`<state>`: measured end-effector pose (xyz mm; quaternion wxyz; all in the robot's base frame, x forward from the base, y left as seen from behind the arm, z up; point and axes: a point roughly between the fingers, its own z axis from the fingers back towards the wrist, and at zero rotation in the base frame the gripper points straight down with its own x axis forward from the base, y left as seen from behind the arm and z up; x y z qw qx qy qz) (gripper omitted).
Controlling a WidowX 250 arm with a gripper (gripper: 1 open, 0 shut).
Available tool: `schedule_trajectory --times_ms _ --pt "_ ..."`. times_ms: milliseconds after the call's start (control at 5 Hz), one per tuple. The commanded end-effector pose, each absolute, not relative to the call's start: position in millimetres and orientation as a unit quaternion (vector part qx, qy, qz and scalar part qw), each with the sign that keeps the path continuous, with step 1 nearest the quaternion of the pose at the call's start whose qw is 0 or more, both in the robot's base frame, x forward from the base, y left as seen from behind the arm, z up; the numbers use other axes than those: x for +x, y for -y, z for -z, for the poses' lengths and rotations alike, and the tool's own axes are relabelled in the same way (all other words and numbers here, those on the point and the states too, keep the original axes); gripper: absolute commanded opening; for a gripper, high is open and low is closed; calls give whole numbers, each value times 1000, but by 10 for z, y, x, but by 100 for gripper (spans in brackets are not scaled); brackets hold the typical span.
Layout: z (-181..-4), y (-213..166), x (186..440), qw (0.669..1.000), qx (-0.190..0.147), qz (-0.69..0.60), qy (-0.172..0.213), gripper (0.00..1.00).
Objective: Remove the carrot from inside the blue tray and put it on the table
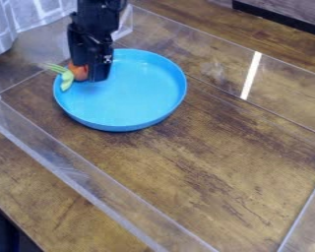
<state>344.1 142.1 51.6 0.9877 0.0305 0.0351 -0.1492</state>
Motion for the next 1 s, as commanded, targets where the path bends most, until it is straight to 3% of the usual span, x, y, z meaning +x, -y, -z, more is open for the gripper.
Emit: schedule_trajectory --times_ms 0,800 --pt "-664 -1634 3546 990 48 135 -5 100" --pt "-512 -1479 3659 983 48 177 5 100"
